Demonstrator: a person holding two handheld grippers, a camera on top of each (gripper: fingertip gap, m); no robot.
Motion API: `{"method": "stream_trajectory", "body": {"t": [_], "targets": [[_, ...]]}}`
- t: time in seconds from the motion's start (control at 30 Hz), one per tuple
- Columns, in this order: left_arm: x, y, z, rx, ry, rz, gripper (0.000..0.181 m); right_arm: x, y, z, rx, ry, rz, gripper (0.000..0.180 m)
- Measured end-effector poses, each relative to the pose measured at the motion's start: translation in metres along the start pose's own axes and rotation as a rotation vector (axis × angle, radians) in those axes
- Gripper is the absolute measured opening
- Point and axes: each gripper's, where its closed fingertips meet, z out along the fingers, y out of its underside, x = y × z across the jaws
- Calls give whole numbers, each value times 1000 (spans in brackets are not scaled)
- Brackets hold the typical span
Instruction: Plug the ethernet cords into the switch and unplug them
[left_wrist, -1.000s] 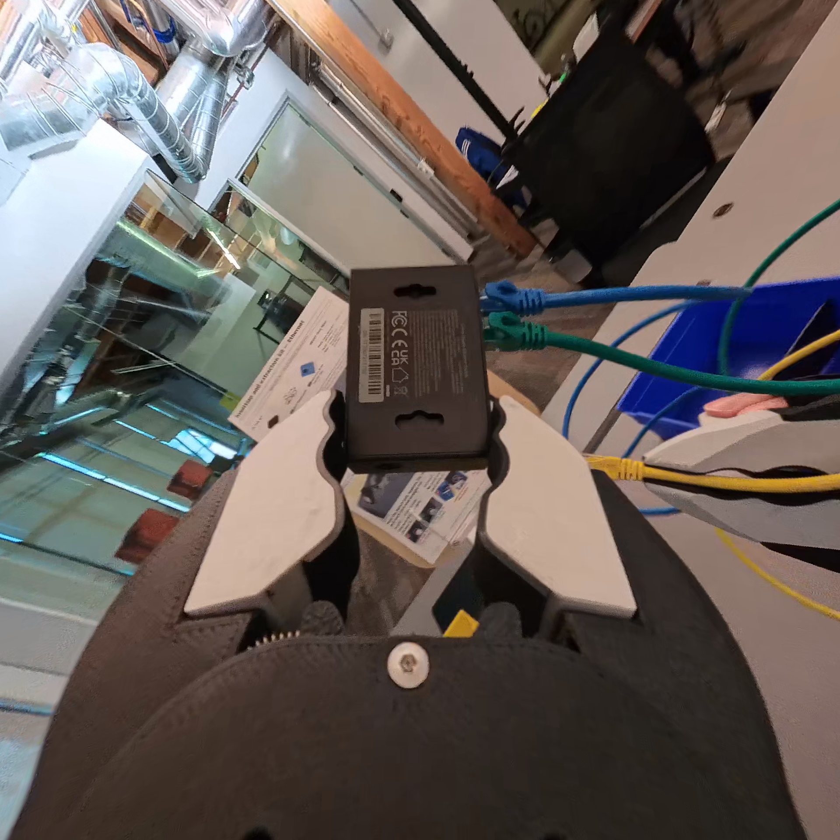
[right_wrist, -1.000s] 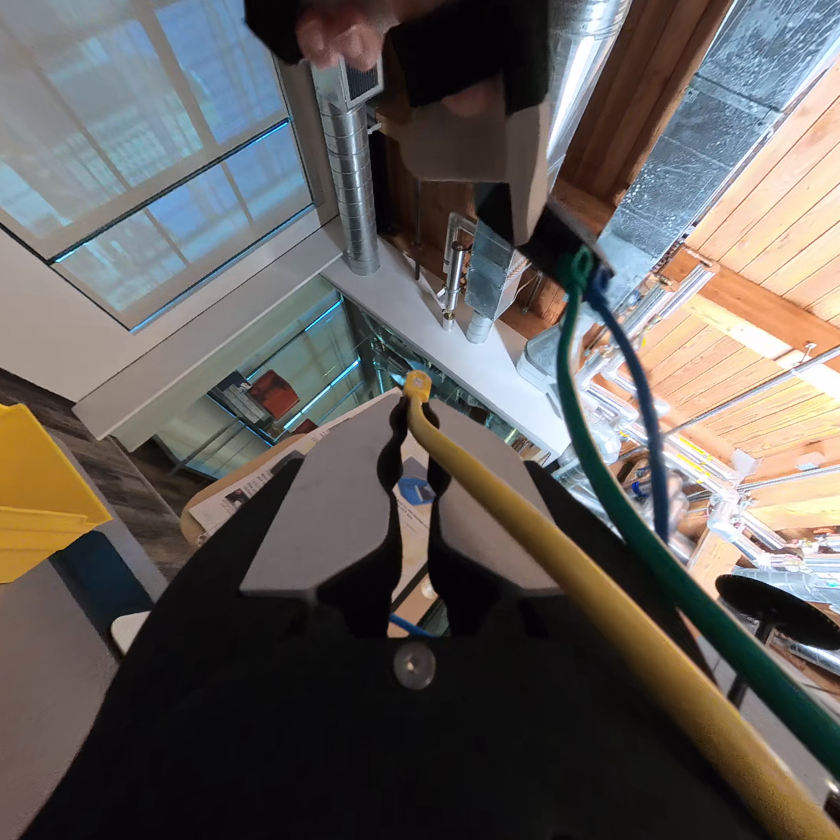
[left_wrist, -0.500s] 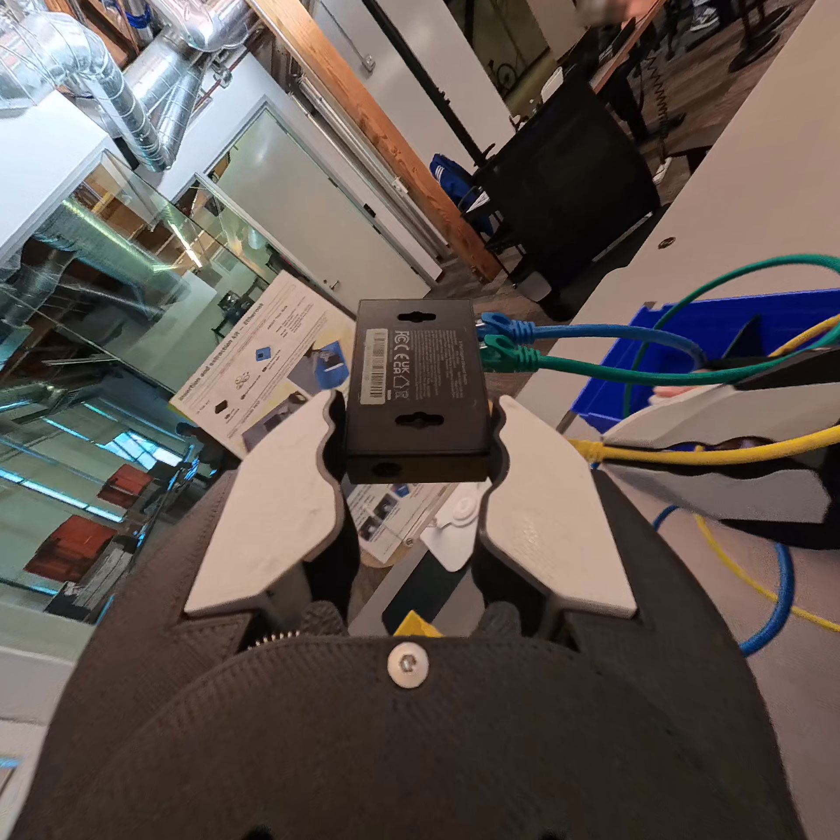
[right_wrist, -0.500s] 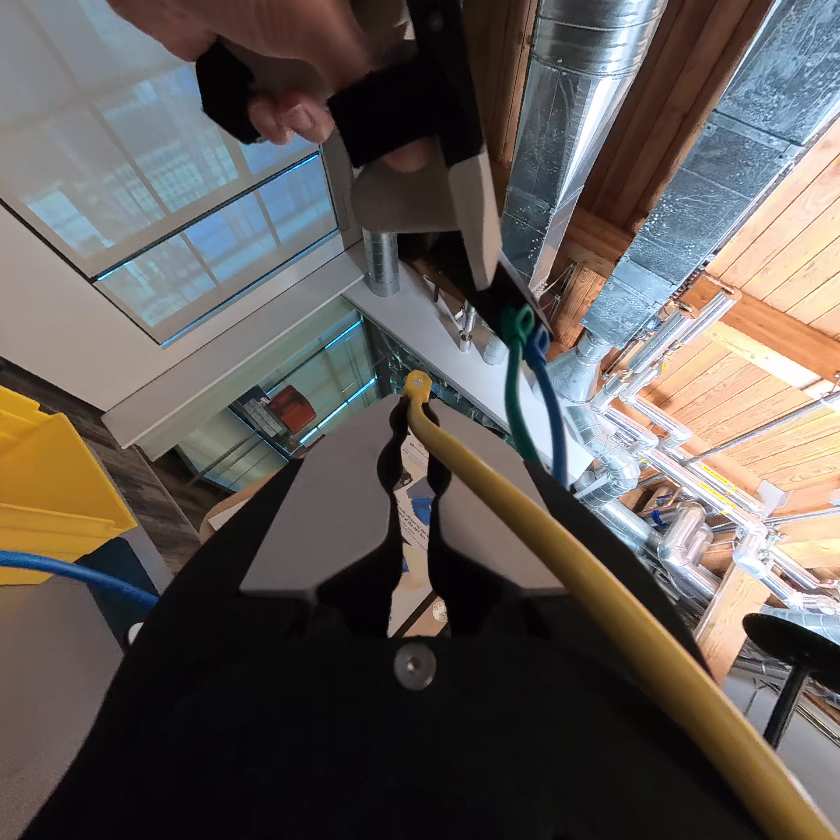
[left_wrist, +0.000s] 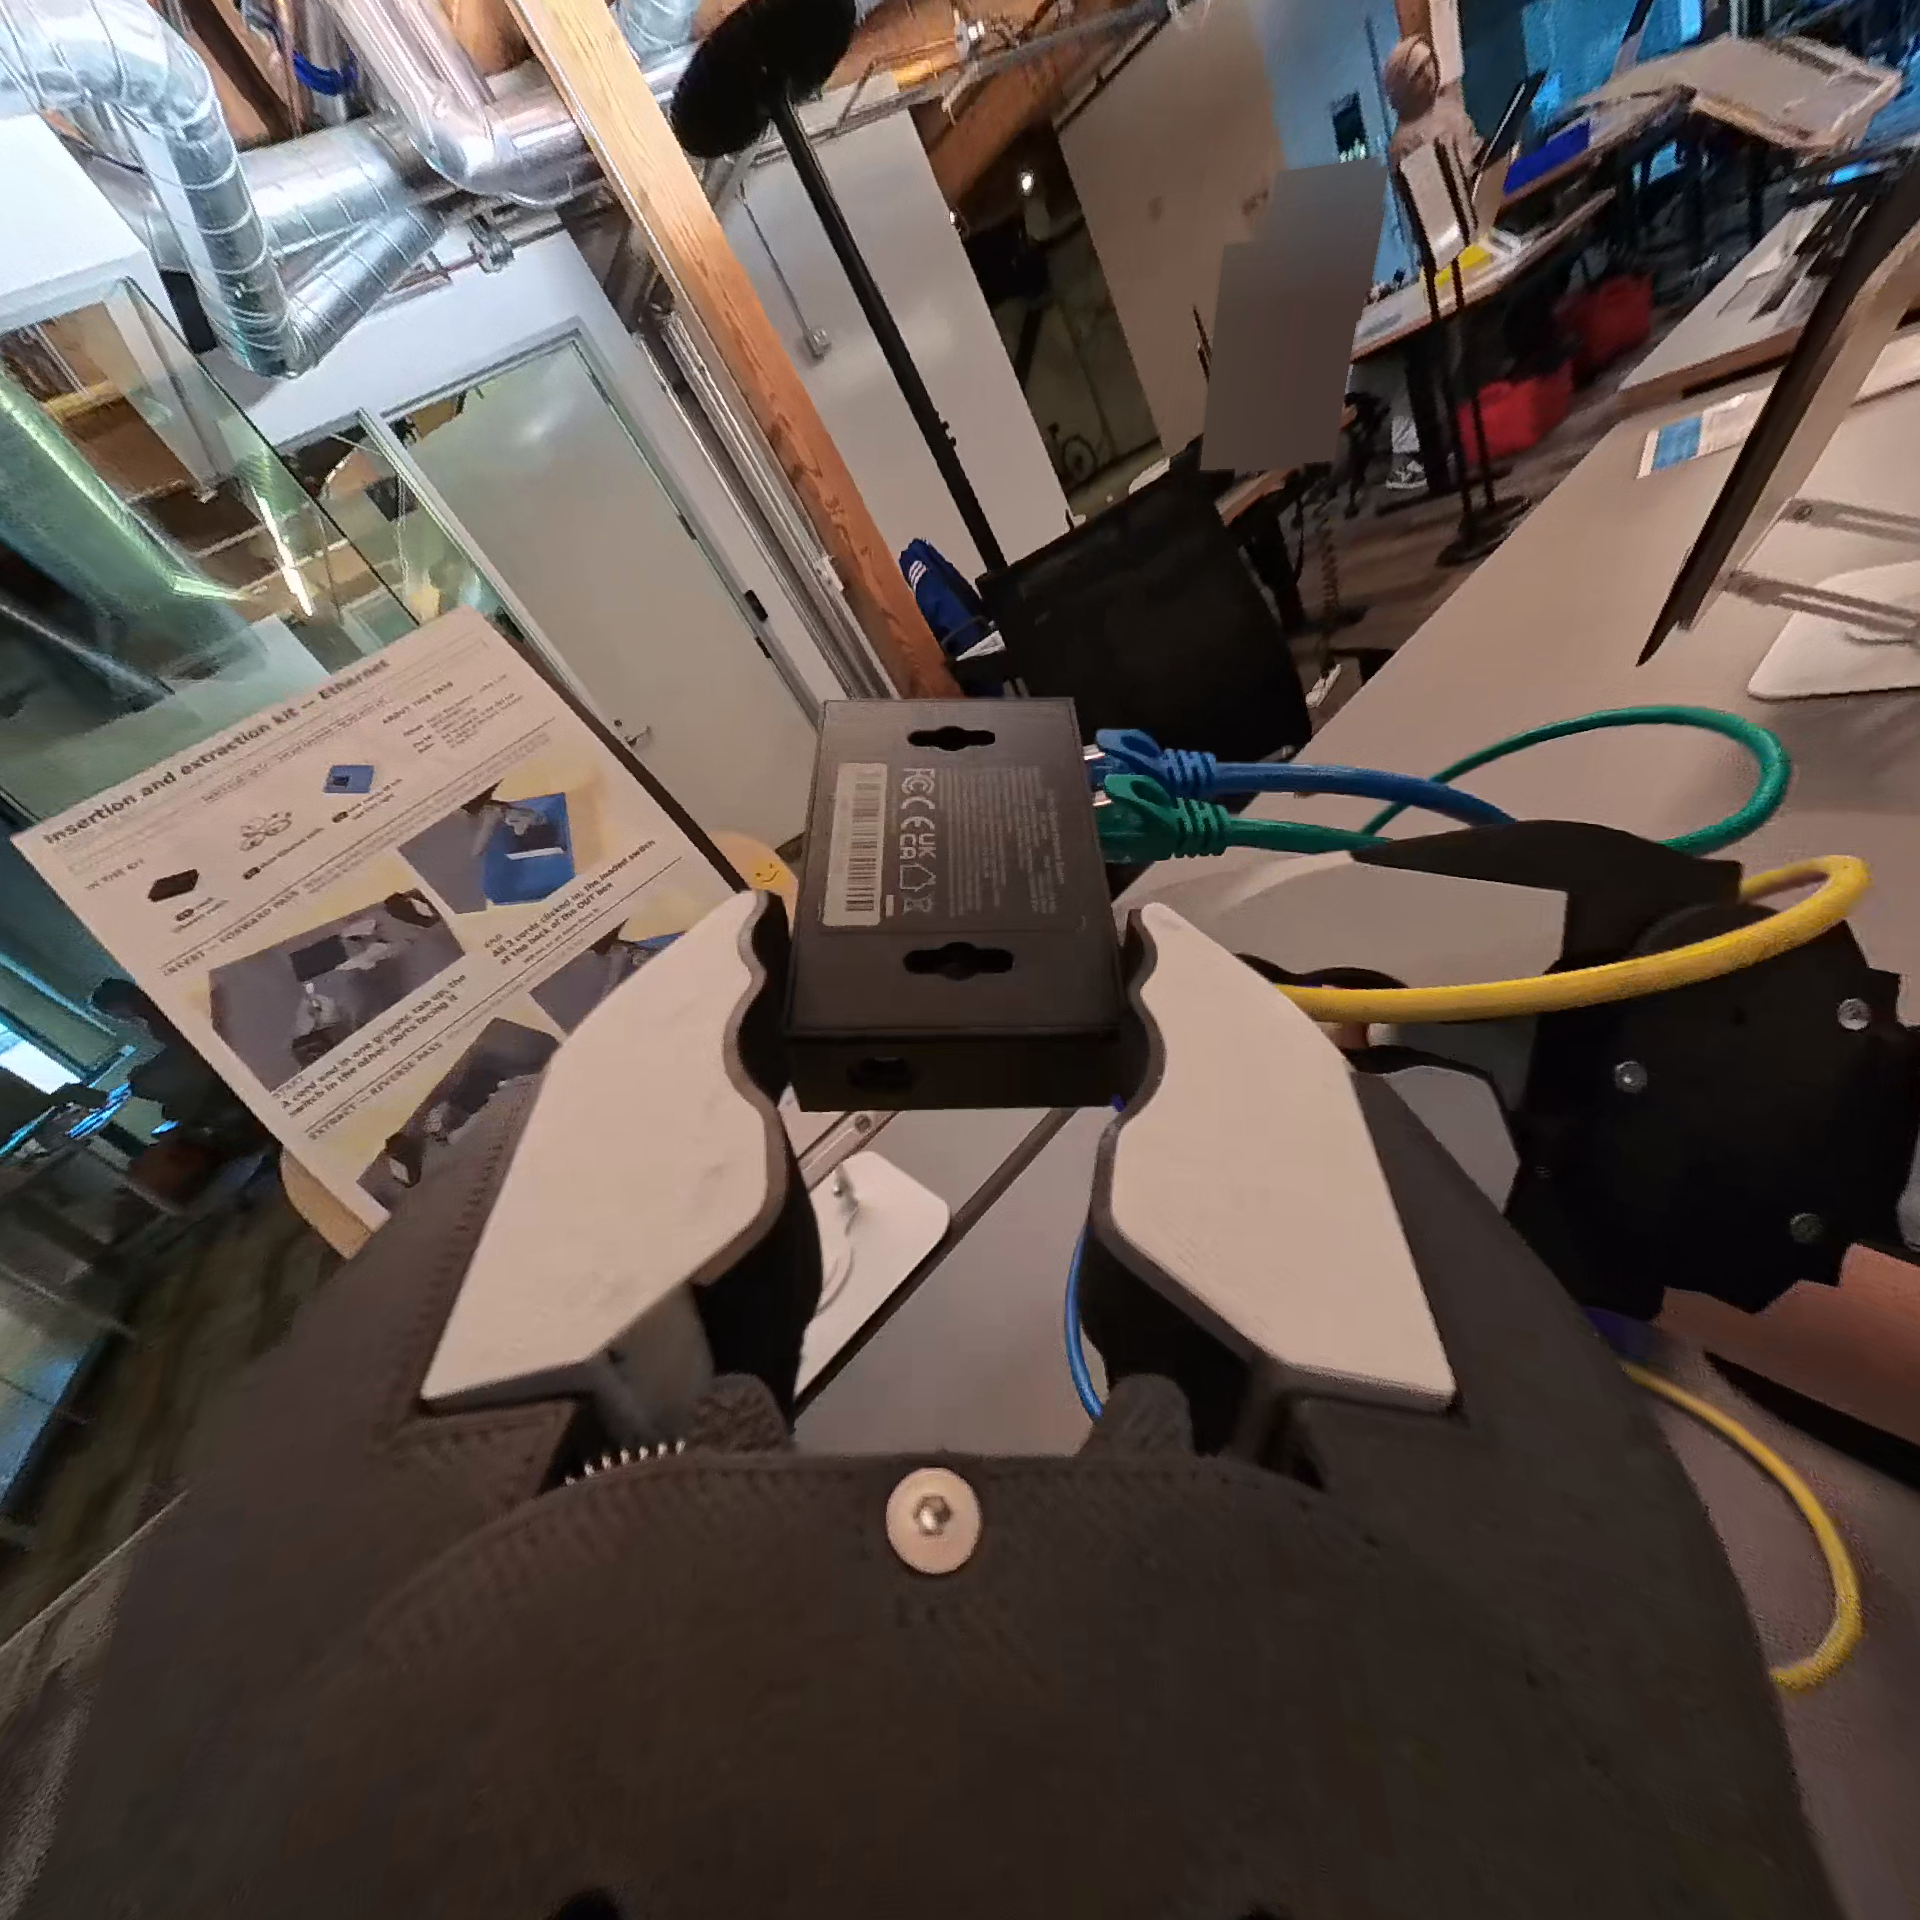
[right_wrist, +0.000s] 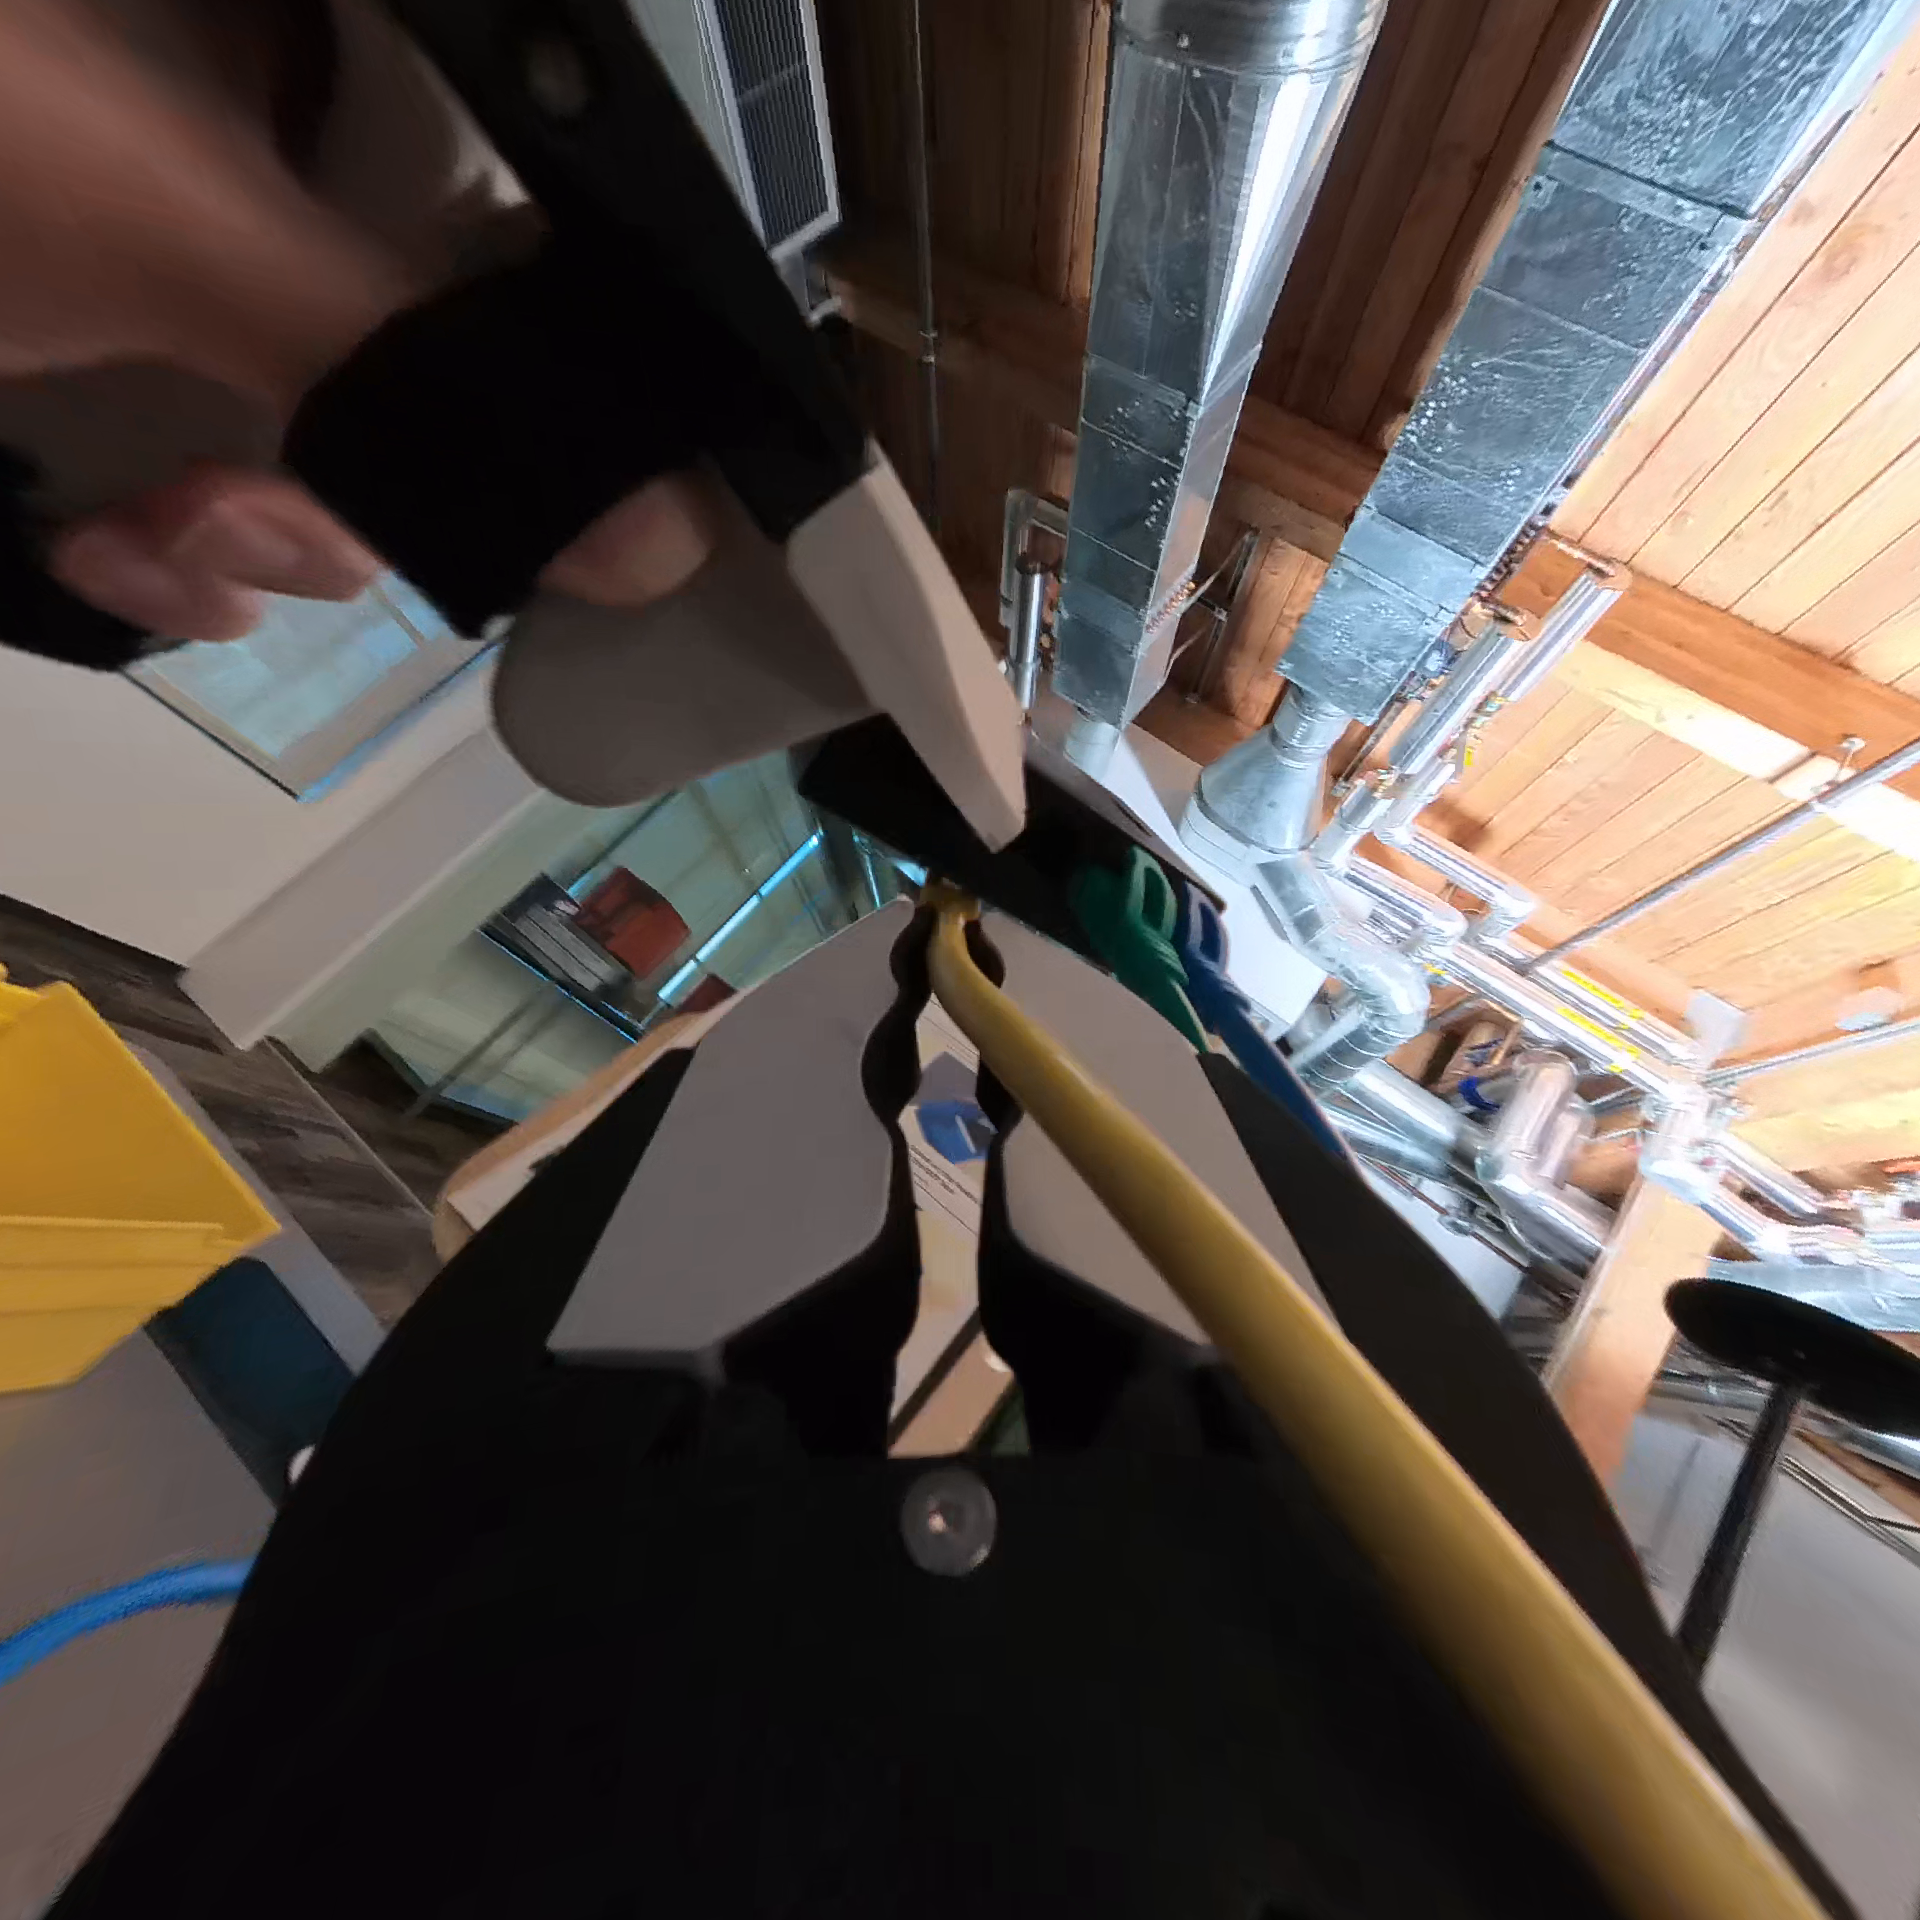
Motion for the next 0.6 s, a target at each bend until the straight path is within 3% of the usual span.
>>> {"method": "stream_trajectory", "body": {"t": [0.23,0.6], "targets": [[4,8,-9,58,9,-91,60,-3,-2,0,1,3,-55,6],[3,35,-20,-28,-3,-125,61,-16,-6,0,-9,-67,-285,6]]}}
